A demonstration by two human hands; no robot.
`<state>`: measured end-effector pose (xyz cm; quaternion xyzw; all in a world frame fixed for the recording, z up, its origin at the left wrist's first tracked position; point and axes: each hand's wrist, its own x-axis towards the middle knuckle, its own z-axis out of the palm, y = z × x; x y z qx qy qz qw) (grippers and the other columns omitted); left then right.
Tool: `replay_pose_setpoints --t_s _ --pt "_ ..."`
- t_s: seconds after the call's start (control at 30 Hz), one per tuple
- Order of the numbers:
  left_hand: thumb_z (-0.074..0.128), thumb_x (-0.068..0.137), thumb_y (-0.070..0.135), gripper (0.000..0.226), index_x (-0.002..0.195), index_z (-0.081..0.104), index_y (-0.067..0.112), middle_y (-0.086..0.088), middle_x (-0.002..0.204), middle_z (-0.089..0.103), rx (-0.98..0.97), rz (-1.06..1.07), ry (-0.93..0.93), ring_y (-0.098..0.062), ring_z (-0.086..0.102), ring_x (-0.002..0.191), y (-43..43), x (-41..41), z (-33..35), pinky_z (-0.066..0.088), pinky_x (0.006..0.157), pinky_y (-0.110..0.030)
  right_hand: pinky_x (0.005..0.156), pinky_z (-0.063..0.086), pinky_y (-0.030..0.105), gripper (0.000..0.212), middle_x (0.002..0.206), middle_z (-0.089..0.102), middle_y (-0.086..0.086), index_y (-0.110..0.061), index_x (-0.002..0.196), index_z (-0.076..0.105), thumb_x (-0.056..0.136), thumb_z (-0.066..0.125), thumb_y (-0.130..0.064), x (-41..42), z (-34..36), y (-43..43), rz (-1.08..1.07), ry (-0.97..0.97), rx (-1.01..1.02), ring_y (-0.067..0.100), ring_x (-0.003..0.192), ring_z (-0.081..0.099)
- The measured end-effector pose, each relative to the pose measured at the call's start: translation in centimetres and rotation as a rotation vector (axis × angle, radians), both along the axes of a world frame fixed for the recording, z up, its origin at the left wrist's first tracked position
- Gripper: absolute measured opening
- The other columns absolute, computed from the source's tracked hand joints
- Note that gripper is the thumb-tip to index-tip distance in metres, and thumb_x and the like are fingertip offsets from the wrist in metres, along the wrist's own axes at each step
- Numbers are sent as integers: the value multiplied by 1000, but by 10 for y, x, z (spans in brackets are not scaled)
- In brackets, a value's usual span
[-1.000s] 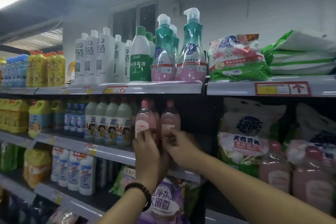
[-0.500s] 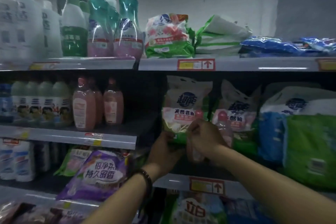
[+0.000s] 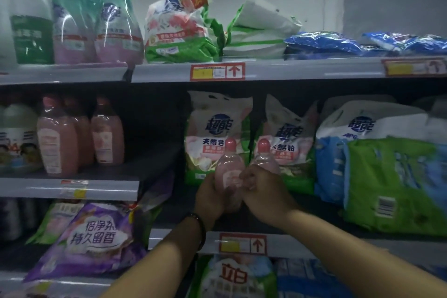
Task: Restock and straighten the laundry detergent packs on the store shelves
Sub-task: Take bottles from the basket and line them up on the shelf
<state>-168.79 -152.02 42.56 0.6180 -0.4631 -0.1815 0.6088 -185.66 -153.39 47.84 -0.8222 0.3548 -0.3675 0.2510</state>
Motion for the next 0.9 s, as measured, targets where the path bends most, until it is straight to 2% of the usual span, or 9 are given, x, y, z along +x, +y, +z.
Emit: replay_pose_setpoints --t_s 0.03,0.17,0.33,0.4,0.5,0.63,0.7,0.8,0.9 --pt "79 91 14 41 129 62 14 -6 121 73 4 19 -27 -22 70 110 4 0 1 60 94 -38 75 47 21 24 109 70 -2 -19 119 66 96 68 -18 2 1 2 2 -6 -9 16 102 66" --pt "79 91 29 40 129 64 28 5 119 74 19 5 -38 -16 72 109 37 7 8 60 98 -47 86 56 35 31 107 70 -2 -22 124 60 95 68 -19 13 8 6 -9 -13 -87 18 101 68" --pt "74 96 19 28 123 67 24 0 117 78 -35 -60 94 -18 76 106 85 12 37 62 94 -44 98 58 44 63 139 57 -2 -26 146 42 93 72 -42 28 23 21 43 43 -79 24 123 62" --pt "74 96 19 30 125 66 21 -2 119 77 -29 -70 113 -21 75 107 102 17 52 62 95 -47 100 59 44 60 137 63 -5 -27 148 44 96 72 -41 37 31 30 129 14 31 21 123 64" --pt "74 95 19 27 121 67 25 1 111 79 -13 -129 170 -18 78 101 129 27 72 65 86 -41 97 61 45 43 125 71 -7 -29 136 55 98 73 -31 49 44 45 229 -81 118 18 114 69" --pt "78 92 21 35 123 65 29 5 114 78 -41 2 93 -13 75 105 158 50 85 64 88 -37 94 64 44 45 116 76 -2 -18 133 60 93 79 -16 72 56 72 370 -252 144 14 105 75" --pt "81 89 21 41 125 62 30 7 116 76 -118 150 40 -12 73 107 171 64 92 64 90 -38 91 65 40 47 115 76 -4 -15 131 62 90 83 -17 91 59 85 371 -300 73 11 104 74" --pt "79 88 14 40 119 60 30 8 111 74 -212 295 -18 -10 73 103 188 79 98 63 91 -36 74 58 11 40 105 67 -18 -24 123 58 91 82 -19 118 65 103 326 -321 -58 -1 94 66" --pt "77 88 10 41 118 59 31 9 107 74 -250 326 -65 -5 72 99 198 88 98 60 91 -30 68 47 2 40 106 66 -14 -23 131 58 96 75 -14 143 65 110 296 -319 -169 -3 91 63"
